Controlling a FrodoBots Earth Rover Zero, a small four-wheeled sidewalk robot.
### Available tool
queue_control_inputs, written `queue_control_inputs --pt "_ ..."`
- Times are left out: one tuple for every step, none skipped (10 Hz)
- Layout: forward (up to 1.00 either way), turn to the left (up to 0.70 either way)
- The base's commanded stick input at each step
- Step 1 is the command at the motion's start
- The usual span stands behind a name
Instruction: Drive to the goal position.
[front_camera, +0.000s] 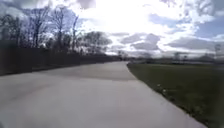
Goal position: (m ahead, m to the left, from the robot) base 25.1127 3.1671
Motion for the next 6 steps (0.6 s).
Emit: queue_control_inputs --pt "1.00 -0.11" --pt "1.00 -0.33" --pt "1.00 -0.22" --pt "1.00 -0.02" --pt "1.00 0.00" --pt "1.00 0.00"
